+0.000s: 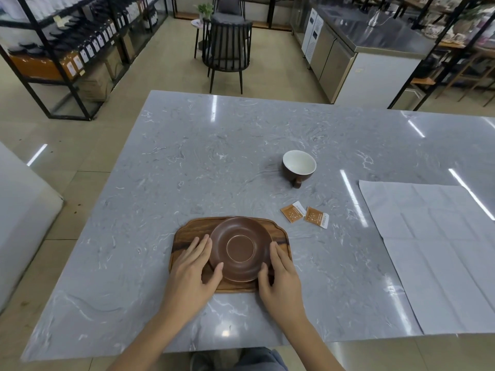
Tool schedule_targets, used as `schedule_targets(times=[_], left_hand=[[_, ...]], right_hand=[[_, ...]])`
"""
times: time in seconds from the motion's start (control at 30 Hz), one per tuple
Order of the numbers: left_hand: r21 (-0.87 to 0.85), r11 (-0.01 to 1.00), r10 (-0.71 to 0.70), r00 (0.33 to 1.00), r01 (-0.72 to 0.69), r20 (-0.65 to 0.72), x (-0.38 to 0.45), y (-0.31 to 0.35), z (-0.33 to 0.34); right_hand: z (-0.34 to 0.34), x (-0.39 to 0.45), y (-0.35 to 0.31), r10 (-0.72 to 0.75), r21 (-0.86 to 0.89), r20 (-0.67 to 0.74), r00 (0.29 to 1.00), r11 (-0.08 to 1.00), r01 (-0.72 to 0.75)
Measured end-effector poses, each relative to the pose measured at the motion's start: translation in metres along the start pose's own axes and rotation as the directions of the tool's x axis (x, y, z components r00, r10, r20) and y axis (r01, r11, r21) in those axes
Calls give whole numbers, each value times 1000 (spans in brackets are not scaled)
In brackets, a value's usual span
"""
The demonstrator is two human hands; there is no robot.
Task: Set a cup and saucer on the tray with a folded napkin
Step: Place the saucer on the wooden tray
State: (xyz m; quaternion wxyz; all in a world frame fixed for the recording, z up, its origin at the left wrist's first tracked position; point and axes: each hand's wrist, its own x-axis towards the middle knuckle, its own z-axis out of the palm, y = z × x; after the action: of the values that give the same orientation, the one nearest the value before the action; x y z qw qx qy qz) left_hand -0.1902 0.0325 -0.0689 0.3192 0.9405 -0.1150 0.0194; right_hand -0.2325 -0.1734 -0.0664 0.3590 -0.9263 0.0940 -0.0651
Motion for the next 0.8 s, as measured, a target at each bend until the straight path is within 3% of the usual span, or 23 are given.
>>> schedule_targets(times=[0.8], left_hand=[[-71,997,-32,998,28,-52,0,-4,3]], right_hand=[[4,-1,-5,9,-17,-15,1000,1000,-9]])
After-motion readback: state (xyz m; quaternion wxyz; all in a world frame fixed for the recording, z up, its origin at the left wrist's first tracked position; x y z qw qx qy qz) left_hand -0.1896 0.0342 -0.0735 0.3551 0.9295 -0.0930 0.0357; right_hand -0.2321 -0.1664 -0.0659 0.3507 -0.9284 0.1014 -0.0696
